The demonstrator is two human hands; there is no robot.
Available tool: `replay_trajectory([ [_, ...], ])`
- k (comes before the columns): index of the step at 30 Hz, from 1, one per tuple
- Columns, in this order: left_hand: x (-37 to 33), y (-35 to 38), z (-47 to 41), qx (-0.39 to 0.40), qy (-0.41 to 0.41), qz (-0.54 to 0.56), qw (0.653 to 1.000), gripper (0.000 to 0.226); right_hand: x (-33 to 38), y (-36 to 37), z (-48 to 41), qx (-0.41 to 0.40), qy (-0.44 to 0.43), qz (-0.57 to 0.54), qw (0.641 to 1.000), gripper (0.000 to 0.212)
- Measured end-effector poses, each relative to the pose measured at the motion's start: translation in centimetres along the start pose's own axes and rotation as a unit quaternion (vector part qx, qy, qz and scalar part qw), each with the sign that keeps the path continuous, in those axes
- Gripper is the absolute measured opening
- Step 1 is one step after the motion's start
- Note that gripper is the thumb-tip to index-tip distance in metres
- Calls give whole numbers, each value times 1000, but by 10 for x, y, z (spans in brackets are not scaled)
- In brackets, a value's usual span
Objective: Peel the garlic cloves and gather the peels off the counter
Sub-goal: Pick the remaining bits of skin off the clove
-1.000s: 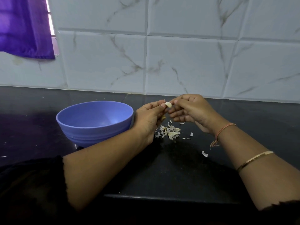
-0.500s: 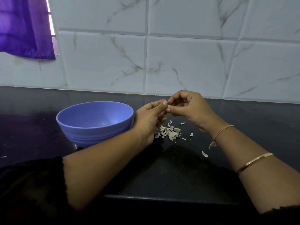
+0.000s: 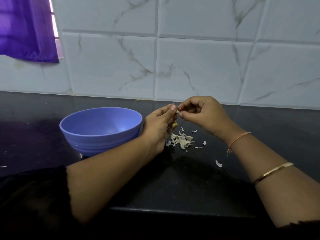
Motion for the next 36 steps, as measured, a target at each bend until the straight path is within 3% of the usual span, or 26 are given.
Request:
replay_trajectory([
  [14, -2, 0, 2, -6, 4, -16, 1000, 15, 8, 2, 3, -28, -50, 118, 991, 6],
  [28, -1, 7, 7, 45, 0, -20, 999, 8, -4, 1, -3, -114, 54, -34, 991, 14],
  [36, -2, 5, 7, 27, -4, -12, 1000, 13, -9, -7, -2, -130, 83, -84, 985, 13],
])
Point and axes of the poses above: each hand's wrist, its own z-axis away from the middle knuckle, its own y-axis out of the palm, x = y × z, the point moved 2 cm from there along -z, towards the middle knuckle, and after that the axes turned 5 degrees about x, right-handed, at the moved point
